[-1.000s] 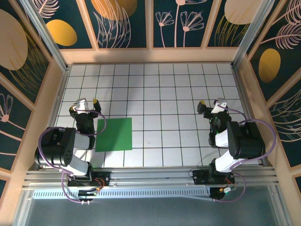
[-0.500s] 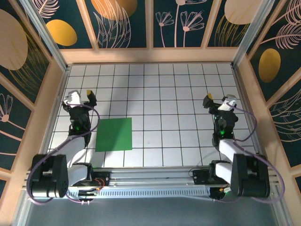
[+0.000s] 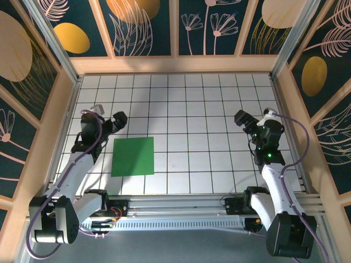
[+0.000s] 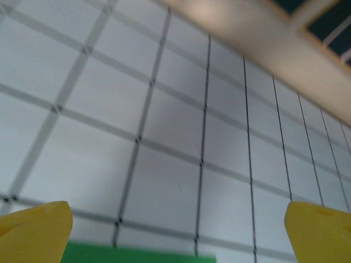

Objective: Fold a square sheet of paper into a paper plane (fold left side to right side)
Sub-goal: Move the square sheet of paper to the center of the table.

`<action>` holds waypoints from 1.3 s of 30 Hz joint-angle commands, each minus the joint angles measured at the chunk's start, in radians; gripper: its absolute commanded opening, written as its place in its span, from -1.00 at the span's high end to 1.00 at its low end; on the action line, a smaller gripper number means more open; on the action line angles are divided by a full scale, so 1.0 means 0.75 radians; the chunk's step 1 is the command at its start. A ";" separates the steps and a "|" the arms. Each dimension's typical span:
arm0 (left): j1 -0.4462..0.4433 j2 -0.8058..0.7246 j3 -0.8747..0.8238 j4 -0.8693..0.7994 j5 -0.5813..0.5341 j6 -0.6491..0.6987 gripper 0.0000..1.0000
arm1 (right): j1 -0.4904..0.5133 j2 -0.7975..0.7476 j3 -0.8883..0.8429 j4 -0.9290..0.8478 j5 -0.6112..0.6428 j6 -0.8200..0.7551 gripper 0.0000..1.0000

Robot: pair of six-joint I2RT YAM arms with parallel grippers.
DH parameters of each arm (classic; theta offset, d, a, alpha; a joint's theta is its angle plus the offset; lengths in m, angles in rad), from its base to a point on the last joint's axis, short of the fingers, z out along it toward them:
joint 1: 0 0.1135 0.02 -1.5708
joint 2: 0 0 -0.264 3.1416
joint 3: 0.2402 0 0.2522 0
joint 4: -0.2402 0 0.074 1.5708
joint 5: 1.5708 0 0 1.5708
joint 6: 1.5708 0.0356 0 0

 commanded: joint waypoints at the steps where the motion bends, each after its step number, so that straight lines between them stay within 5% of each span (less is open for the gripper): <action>1: -0.104 0.042 -0.029 -0.183 0.219 -0.115 -0.97 | -0.001 0.016 0.046 -0.163 -0.217 0.145 -0.98; 11: -0.231 0.265 -0.073 -0.186 0.308 -0.161 -0.60 | 0.042 0.062 0.112 -0.350 -0.225 0.114 -0.95; 28: -0.418 0.579 -0.061 0.007 0.275 -0.370 -0.46 | 0.060 0.042 0.170 -0.454 -0.138 0.077 -0.95; 39: -0.697 0.985 0.326 0.097 0.196 -0.579 -0.46 | 0.061 0.072 0.196 -0.493 -0.123 0.069 -0.95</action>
